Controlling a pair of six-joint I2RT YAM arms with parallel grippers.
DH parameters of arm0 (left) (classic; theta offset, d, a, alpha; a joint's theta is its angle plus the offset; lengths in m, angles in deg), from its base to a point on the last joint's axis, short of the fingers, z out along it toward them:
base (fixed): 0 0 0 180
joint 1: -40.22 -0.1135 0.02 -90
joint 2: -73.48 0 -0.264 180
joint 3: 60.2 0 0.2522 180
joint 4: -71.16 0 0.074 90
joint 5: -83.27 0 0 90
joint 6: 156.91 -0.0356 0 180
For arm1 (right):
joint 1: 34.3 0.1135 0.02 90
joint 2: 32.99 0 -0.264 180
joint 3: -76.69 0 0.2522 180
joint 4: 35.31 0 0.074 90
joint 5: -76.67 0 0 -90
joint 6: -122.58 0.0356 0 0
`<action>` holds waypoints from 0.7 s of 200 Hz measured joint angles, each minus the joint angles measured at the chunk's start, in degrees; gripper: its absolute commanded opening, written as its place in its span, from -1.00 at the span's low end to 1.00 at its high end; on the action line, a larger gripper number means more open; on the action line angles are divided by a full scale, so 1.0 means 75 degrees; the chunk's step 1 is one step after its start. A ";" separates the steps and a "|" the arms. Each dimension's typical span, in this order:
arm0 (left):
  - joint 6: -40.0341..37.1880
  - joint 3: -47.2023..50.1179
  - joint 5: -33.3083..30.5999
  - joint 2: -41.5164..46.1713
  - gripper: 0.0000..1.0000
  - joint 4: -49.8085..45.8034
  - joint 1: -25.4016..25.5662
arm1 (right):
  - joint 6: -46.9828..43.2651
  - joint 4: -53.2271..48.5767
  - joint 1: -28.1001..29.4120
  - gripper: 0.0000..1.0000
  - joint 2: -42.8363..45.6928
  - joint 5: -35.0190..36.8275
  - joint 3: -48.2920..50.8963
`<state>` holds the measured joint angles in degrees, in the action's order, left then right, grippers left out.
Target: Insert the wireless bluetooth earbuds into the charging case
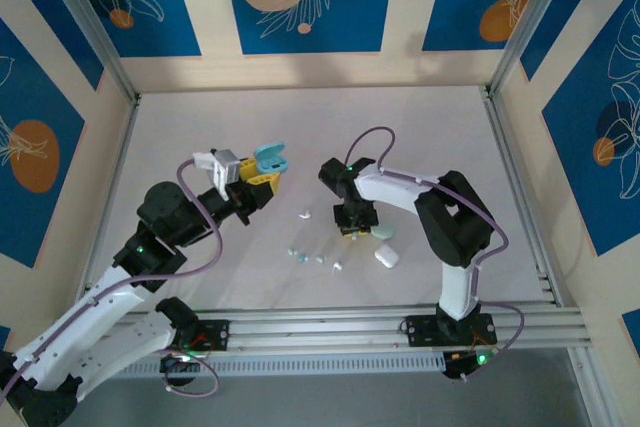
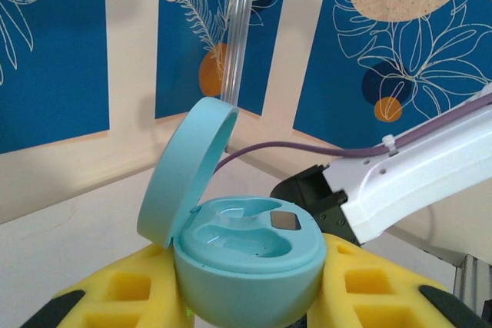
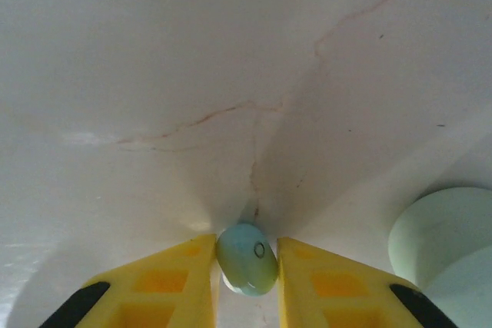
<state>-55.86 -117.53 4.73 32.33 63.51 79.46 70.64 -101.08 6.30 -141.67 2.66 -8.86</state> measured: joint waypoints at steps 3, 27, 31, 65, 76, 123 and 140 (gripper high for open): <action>0.0000 0.0000 0.0000 0.0009 -0.46 -0.0003 0.0000 | 0.0012 -0.0017 0.0009 -0.51 -0.0012 0.0015 -0.0006; 0.0000 0.0000 -0.0006 0.0035 -0.45 -0.0029 0.0000 | 0.0082 -0.0099 0.0067 -0.44 -0.0157 0.0073 -0.0108; 0.0000 0.0000 -0.0006 0.0035 -0.46 -0.0032 0.0000 | 0.0093 -0.0108 0.0070 -0.43 -0.0172 0.0070 -0.0119; 0.0000 0.0000 -0.0009 0.0035 -0.45 -0.0085 0.0000 | 0.0102 -0.0134 0.0070 -0.35 -0.0189 0.0067 -0.0131; 0.0000 0.0000 -0.0009 0.0035 -0.45 -0.0090 0.0000 | 0.0102 -0.0134 0.0061 -0.34 -0.0189 0.0050 -0.0134; 0.0003 0.0000 -0.0009 0.0026 -0.45 -0.0096 0.0000 | -0.0079 0.0000 -0.0233 -0.28 -0.0175 -0.0481 -0.0061; 0.0003 0.0000 -0.0006 0.0006 -0.45 -0.0114 0.0000 | -0.0181 0.0178 -0.0414 -0.29 -0.0064 -0.0816 0.0079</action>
<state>-55.84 -117.53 4.69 32.38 62.66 79.46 69.29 -99.75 3.20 -142.15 -3.46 -8.27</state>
